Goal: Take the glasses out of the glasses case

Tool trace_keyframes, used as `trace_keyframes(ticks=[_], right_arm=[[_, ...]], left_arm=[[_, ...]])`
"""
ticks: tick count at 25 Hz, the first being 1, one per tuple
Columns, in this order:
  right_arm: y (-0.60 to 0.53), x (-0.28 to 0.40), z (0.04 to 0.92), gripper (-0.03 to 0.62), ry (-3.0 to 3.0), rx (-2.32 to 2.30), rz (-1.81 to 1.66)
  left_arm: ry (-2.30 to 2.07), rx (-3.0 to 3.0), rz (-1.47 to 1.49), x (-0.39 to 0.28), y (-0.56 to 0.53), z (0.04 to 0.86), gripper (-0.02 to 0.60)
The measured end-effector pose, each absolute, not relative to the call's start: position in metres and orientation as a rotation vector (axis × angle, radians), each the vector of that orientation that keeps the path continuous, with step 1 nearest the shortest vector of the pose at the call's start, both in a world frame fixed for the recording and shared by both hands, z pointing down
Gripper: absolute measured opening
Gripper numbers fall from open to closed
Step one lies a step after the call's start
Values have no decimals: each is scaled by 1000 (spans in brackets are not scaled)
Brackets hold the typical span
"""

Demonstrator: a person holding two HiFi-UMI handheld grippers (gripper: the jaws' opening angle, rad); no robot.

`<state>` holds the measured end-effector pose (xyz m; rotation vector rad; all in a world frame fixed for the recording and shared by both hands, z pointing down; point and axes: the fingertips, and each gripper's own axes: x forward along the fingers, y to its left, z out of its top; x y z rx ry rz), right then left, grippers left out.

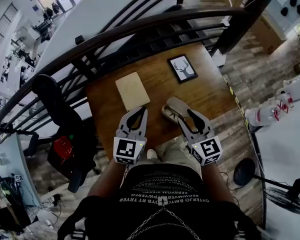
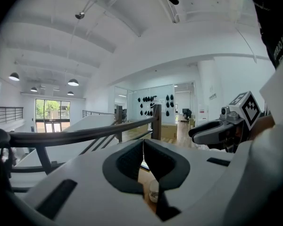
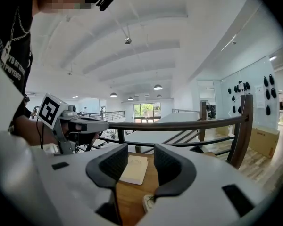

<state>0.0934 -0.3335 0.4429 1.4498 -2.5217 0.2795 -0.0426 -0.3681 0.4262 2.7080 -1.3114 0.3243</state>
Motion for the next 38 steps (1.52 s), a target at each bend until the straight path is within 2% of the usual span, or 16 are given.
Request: trace_keyframes(ticks=[23, 38], right_arm=[[-425, 115, 503, 163, -2581, 1277, 457], [-413, 117, 628, 157, -2403, 1129, 656]], left_arm=[[-1346, 2602, 393, -8, -438, 467, 29], [-1294, 2540, 469, -2, -435, 516, 29]])
